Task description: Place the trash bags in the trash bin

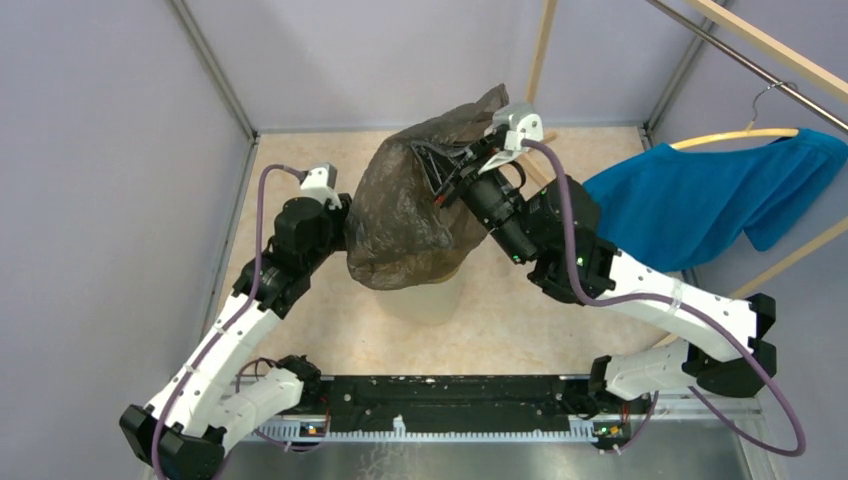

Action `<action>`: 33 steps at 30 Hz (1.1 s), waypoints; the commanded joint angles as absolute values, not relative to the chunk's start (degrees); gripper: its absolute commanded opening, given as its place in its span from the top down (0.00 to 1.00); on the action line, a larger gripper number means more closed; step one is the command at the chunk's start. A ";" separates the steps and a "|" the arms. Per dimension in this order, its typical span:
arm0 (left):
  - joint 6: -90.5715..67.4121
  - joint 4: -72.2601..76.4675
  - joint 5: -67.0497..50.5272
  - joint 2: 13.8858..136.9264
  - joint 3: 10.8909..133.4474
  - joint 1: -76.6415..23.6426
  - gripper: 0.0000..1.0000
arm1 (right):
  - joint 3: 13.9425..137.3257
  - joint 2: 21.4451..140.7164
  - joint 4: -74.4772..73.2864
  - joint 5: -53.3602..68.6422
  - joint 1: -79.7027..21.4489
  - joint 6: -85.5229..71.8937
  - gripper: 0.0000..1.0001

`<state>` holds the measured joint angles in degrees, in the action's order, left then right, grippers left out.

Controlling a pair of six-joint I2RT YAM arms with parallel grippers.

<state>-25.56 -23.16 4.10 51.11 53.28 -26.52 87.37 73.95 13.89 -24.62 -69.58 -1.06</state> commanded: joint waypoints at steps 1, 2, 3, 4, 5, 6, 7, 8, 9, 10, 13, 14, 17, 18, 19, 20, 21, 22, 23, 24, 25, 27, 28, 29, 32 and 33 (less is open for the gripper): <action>-25.31 -22.10 4.99 48.95 53.68 -26.85 0.58 | 80.98 69.26 13.91 -30.39 -67.28 -0.89 1.00; -25.01 -22.46 5.54 48.46 53.80 -26.89 0.54 | 79.69 68.46 14.12 -31.59 -66.84 -0.76 1.00; -24.70 -22.75 6.22 48.00 53.93 -26.89 0.49 | 78.70 67.77 14.03 -32.83 -66.35 -0.82 1.00; -24.43 -22.95 6.89 47.41 54.15 -26.87 0.46 | 78.01 67.26 13.67 -33.95 -65.97 -1.10 1.00; -24.28 -23.35 7.53 46.81 54.60 -26.86 0.43 | 77.57 66.87 13.22 -34.67 -65.66 -1.64 1.00; -24.19 -23.76 8.10 46.25 54.97 -26.84 0.39 | 77.20 66.38 13.05 -34.90 -65.51 -1.82 1.00; -24.05 -24.11 8.63 45.63 55.42 -26.81 0.33 | 76.96 66.10 13.01 -34.76 -65.48 -1.89 1.00; -23.81 -24.28 9.10 44.99 55.83 -26.88 0.27 | 76.87 65.95 12.89 -34.41 -65.48 -1.98 1.00; -23.49 -24.38 9.63 44.21 56.20 -26.88 0.21 | 76.88 65.97 12.84 -33.92 -65.47 -2.15 1.00; -23.21 -24.61 10.28 43.52 56.68 -26.89 0.16 | 77.01 66.00 12.76 -33.26 -65.43 -2.25 1.00; -22.43 -26.68 14.07 41.28 59.02 -26.89 0.08 | 77.49 66.71 12.66 -31.01 -65.44 -2.30 1.00; -22.41 -27.63 15.55 40.46 59.92 -26.88 0.05 | 77.70 66.97 12.66 -30.31 -65.39 -2.29 1.00; -20.82 -29.08 15.88 37.12 61.63 -26.89 0.02 | 78.40 68.17 12.70 -27.76 -65.40 -1.87 1.00; -20.53 -29.02 15.19 35.69 61.69 -26.89 0.02 | 78.84 68.65 12.74 -26.94 -65.42 -1.91 1.00; -20.33 -28.81 13.59 33.75 61.65 -26.89 0.02 | 79.08 69.09 12.86 -26.12 -65.42 -1.99 1.00; -19.42 -28.11 10.98 31.68 61.30 -26.89 0.02 | 79.32 69.50 13.10 -25.20 -65.39 -2.15 1.00; -18.25 -27.27 7.13 29.57 60.92 -26.89 0.02 | 79.56 70.01 13.57 -24.42 -65.47 -2.43 1.00; -17.41 -26.44 2.74 27.28 60.57 -26.89 0.02 | 79.74 70.45 13.98 -23.70 -65.39 -3.20 1.00; -16.89 -25.56 -2.87 25.45 60.29 -26.89 0.02 | 80.03 70.91 14.50 -22.95 -65.40 -4.41 1.00; -16.80 -24.56 -8.22 23.82 60.03 -26.84 0.01 | 80.11 71.27 15.24 -21.70 -65.39 -5.48 1.00; -17.38 -24.03 -12.27 22.80 59.81 -26.84 0.01 | 80.25 71.74 16.51 -19.93 -65.39 -6.92 1.00; -19.57 -23.90 -17.46 21.93 59.49 -26.89 0.01 | 81.03 72.79 18.29 -16.14 -65.43 -9.43 1.00; -20.54 -24.05 -18.86 21.93 59.23 -26.85 0.01 | 81.79 73.27 19.00 -13.73 -65.42 -10.91 1.00; -21.26 -24.19 -20.34 22.04 59.05 -26.85 0.01 | 82.50 73.71 19.72 -12.31 -65.39 -12.47 1.00; -22.03 -25.25 -24.62 22.94 59.15 -26.89 0.01 | 84.10 74.76 22.58 -8.05 -65.39 -17.67 1.00; -21.75 -26.00 -25.03 23.14 59.27 -26.83 0.01 | 84.48 75.20 23.76 -6.55 -65.42 -19.36 1.00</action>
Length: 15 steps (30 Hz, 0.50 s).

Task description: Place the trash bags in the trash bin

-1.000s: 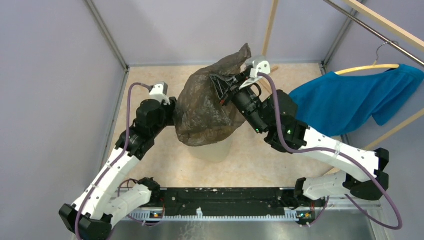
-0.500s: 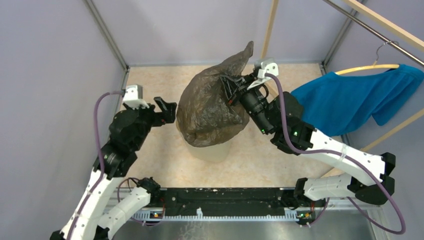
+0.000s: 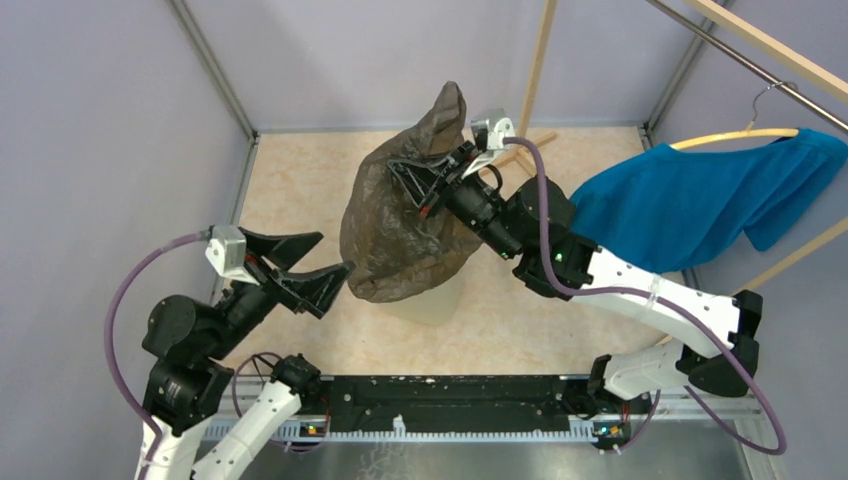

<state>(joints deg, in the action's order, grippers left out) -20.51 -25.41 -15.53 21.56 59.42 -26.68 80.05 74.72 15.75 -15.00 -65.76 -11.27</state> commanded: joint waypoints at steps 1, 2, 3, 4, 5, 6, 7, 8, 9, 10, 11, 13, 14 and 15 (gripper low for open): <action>-21.26 -26.76 -24.94 23.26 59.51 -26.89 0.01 | 84.77 75.71 24.81 -5.54 -65.48 -20.70 1.00; -20.59 -27.57 -24.62 23.41 59.91 -26.89 0.01 | 85.28 76.17 25.43 -5.34 -65.52 -21.87 1.00; -19.90 -28.65 -24.00 23.51 60.43 -26.87 0.01 | 85.72 76.73 25.71 -5.80 -65.49 -23.19 1.00; -19.21 -29.72 -22.93 23.65 61.01 -26.88 0.01 | 86.11 77.01 25.90 -6.70 -65.48 -24.28 1.00; -18.47 -30.64 -21.84 23.64 61.69 -26.88 0.01 | 86.24 77.21 26.05 -7.81 -65.48 -25.35 1.00; -17.59 -31.55 -20.80 23.57 62.29 -26.89 0.01 | 86.09 77.24 26.54 -9.05 -65.52 -26.16 1.00; -16.79 -32.19 -19.91 23.56 62.79 -26.88 0.01 | 85.59 77.09 27.21 -10.52 -65.48 -26.88 1.00; -16.18 -32.50 -18.95 23.51 63.03 -26.84 0.01 | 84.82 76.84 28.10 -12.12 -65.48 -27.42 1.00; -15.70 -32.51 -18.53 23.54 63.03 -26.89 0.01 | 83.35 76.15 29.08 -14.02 -65.46 -27.76 1.00; -15.32 -32.25 -18.53 23.62 62.89 -26.85 0.01 | 82.06 75.59 29.45 -16.40 -65.48 -28.01 1.00; -15.12 -31.62 -18.41 23.87 62.58 -26.89 0.01 | 80.95 74.95 29.41 -18.86 -65.48 -28.36 1.00; -15.12 -29.84 -17.72 24.79 61.41 -26.85 0.01 | 78.72 73.66 28.56 -24.50 -65.35 -30.02 1.00; -15.12 -28.43 -17.30 25.43 60.76 -26.82 0.01 | 77.70 72.93 28.04 -26.42 -65.19 -30.94 1.00; -15.05 -26.89 -16.86 26.25 59.99 -26.83 0.01 | 76.59 72.27 27.81 -27.80 -64.87 -31.94 1.00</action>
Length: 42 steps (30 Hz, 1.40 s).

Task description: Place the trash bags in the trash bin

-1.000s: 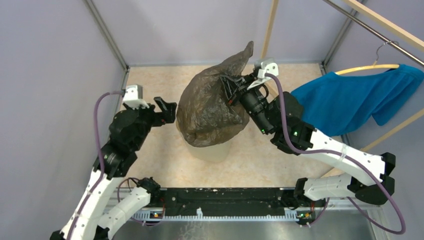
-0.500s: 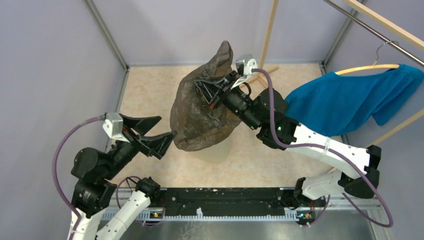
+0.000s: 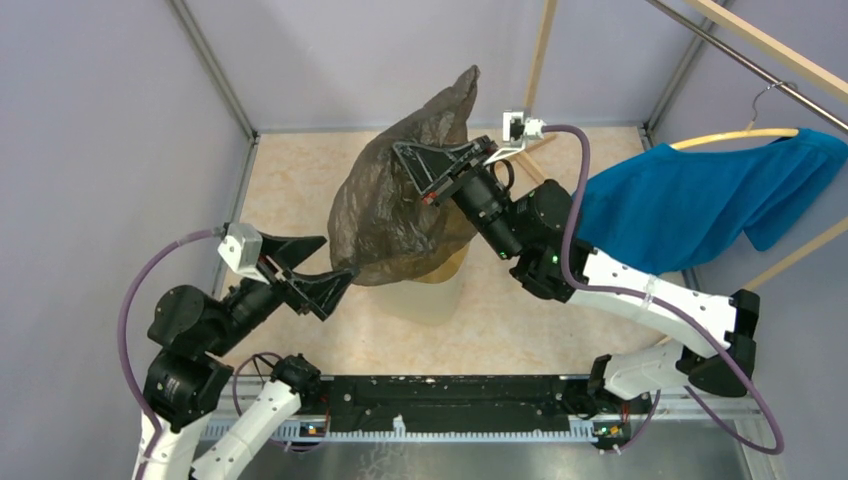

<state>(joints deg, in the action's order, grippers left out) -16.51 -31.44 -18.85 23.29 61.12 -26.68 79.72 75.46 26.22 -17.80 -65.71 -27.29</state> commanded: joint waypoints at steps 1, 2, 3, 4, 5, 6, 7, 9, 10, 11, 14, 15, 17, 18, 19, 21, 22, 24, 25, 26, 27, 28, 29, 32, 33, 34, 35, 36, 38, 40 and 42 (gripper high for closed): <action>-14.80 -25.08 -16.66 27.31 59.32 -26.89 0.01 | 75.38 71.51 27.82 -28.27 -64.39 -32.96 1.00; -14.09 -23.21 -17.21 28.68 58.89 -26.83 0.02 | 74.10 70.87 27.86 -28.32 -64.06 -33.83 1.00; -13.84 -21.48 -17.66 30.33 58.73 -26.86 0.04 | 73.07 70.22 27.50 -28.12 -63.41 -34.59 1.00; -13.85 -19.98 -18.11 32.40 58.76 -26.81 0.07 | 72.36 69.62 26.93 -27.86 -62.98 -35.09 1.00; -14.04 -18.36 -18.69 34.65 58.98 -26.84 0.11 | 71.69 69.15 26.17 -27.41 -62.62 -35.30 1.00; -14.37 -16.24 -19.77 37.69 59.35 -26.89 0.16 | 71.23 68.68 25.32 -26.73 -62.17 -35.33 1.00; -14.92 -14.67 -21.03 40.26 59.67 -26.88 0.21 | 70.87 68.26 24.39 -26.01 -61.64 -35.41 1.00; -16.51 -11.76 -23.11 45.10 59.98 -26.84 0.32 | 70.32 67.61 22.02 -24.26 -60.43 -35.83 1.00; -17.40 -10.95 -23.82 47.52 60.17 -26.94 0.38 | 69.91 67.27 21.19 -23.38 -59.77 -36.16 1.00; -18.34 -10.33 -23.77 49.52 60.13 -27.16 0.42 | 69.49 66.87 20.34 -22.41 -59.17 -36.66 1.00; -19.93 -10.98 -21.16 54.25 59.67 -28.49 0.51 | 68.53 66.13 18.52 -18.55 -57.07 -37.43 1.00; -20.33 -11.19 -20.35 55.20 59.08 -29.19 0.52 | 68.56 66.07 17.85 -16.93 -56.48 -37.13 1.00; -20.87 -11.29 -19.85 56.29 57.71 -31.35 0.53 | 69.54 66.55 16.53 -13.41 -55.66 -35.55 1.00; -20.87 -11.64 -19.36 56.53 57.30 -32.07 0.53 | 70.08 66.99 15.71 -10.92 -55.37 -34.22 1.00; -20.53 -12.50 -18.47 56.41 57.15 -33.31 0.53 | 71.02 67.49 14.98 -8.60 -55.15 -32.79 1.00; -18.91 -15.01 -16.87 55.22 57.38 -35.43 0.49 | 72.69 68.70 13.70 -1.58 -54.84 -29.34 1.00; -17.79 -16.44 -15.95 54.02 57.40 -35.72 0.46 | 73.39 69.38 12.68 2.43 -54.77 -27.58 1.00; -16.16 -18.95 -14.90 50.93 56.99 -35.77 0.34 | 75.60 70.57 9.44 9.13 -54.76 -23.72 1.00; -15.25 -20.53 -14.15 49.18 56.88 -35.78 0.29 | 76.49 70.88 7.28 12.38 -54.76 -21.23 1.00; -14.49 -22.29 -13.84 47.69 57.04 -35.83 0.21 | 77.04 70.98 5.02 14.30 -54.76 -18.98 1.00; -13.43 -24.62 -13.67 46.20 57.56 -35.80 0.14 | 77.29 70.84 2.68 15.72 -54.76 -16.39 1.00; -12.30 -26.91 -13.60 44.50 58.28 -35.80 0.07 | 77.39 70.56 0.73 17.09 -54.76 -13.56 1.00; -11.29 -29.51 -13.17 43.34 59.17 -35.82 0.02 | 77.28 70.01 -2.12 18.40 -54.76 -10.51 1.00; -8.73 -35.81 -9.30 39.92 62.29 -35.79 0.01 | 77.55 68.27 -8.37 22.11 -54.55 -3.50 1.00; -8.36 -37.41 -6.89 39.17 63.63 -35.85 0.01 | 77.63 67.63 -9.79 23.74 -54.38 -1.94 1.00; -8.38 -38.82 -3.88 38.90 65.12 -35.84 0.01 | 77.38 66.86 -10.81 25.40 -54.06 -0.83 1.00; -8.79 -40.06 0.23 39.08 66.72 -35.80 0.01 | 77.02 65.97 -11.29 27.03 -53.64 -0.34 1.00; -9.61 -41.08 4.65 39.65 68.45 -35.79 0.01 | 76.55 65.53 -11.33 29.21 -53.15 -0.27 1.00; -13.02 -42.37 14.24 41.47 71.50 -35.86 0.01 | 75.95 65.17 -11.57 34.26 -52.50 0.57 1.00; -17.83 -43.72 26.42 43.91 75.03 -35.79 0.02 | 75.40 65.15 -11.40 38.68 -52.43 1.52 1.00; -19.40 -44.60 32.79 47.93 80.06 -35.82 0.02 | 74.74 65.13 -10.77 41.61 -52.47 1.21 1.00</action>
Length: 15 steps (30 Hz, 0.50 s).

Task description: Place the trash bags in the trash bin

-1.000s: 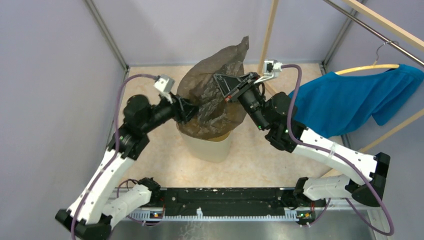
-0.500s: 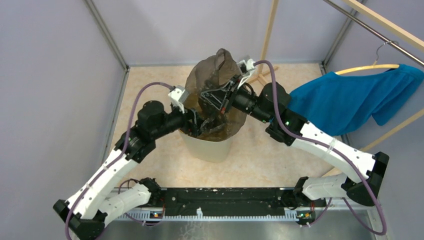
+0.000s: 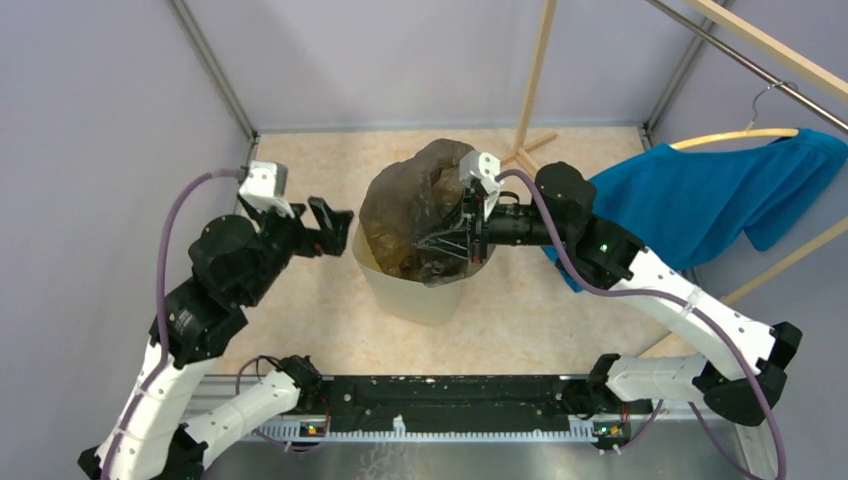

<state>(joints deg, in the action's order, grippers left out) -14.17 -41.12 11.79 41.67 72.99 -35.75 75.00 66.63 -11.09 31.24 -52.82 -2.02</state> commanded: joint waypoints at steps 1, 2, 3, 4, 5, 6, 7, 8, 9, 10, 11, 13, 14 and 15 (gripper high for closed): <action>-18.64 -44.54 33.75 50.76 83.28 -35.82 0.02 | 74.55 65.07 -10.65 42.32 -52.43 0.94 1.00; -17.86 -44.71 33.75 53.81 87.28 -35.85 0.02 | 74.53 65.20 -10.64 42.67 -52.42 0.81 1.00; -16.89 -44.56 32.84 57.49 91.04 -35.77 0.02 | 74.51 65.33 -10.71 43.14 -52.46 0.73 1.00; -15.24 -43.89 31.03 62.07 94.80 -35.69 0.02 | 74.66 65.55 -10.80 43.58 -52.45 0.56 1.00; -13.21 -42.83 28.73 65.23 98.13 -35.65 0.02 | 74.89 65.83 -10.89 44.31 -52.43 0.54 1.00; -11.48 -42.27 26.18 68.84 101.45 -35.42 0.02 | 75.14 66.16 -10.83 45.18 -52.44 0.45 1.00; -10.38 -41.64 23.30 72.05 104.87 -34.90 0.02 | 75.38 66.59 -10.77 45.85 -52.46 0.44 1.00; -8.98 -40.36 18.08 73.93 107.26 -34.22 0.02 | 75.61 66.99 -10.62 46.29 -52.42 0.44 1.00; -7.87 -38.59 11.05 76.89 108.93 -33.44 0.02 | 75.92 67.48 -10.60 46.73 -52.46 0.44 1.00; -7.37 -36.43 3.51 78.50 109.74 -32.41 0.01 | 76.33 67.90 -10.41 47.16 -52.43 -0.35 1.00; -7.23 -33.94 -4.12 79.81 110.00 -32.01 0.01 | 76.56 68.33 -10.19 47.79 -52.47 -1.19 1.00; -7.21 -28.71 -13.83 81.87 109.19 -31.90 0.01 | 76.86 69.14 -9.59 48.93 -52.43 -1.93 1.00; -7.59 -27.18 -16.44 83.28 109.15 -31.83 0.01 | 76.94 69.39 -9.32 49.62 -52.42 -2.19 1.00; -7.93 -26.12 -19.23 84.71 109.59 -31.62 0.01 | 77.04 69.63 -9.10 50.31 -52.46 -2.47 1.00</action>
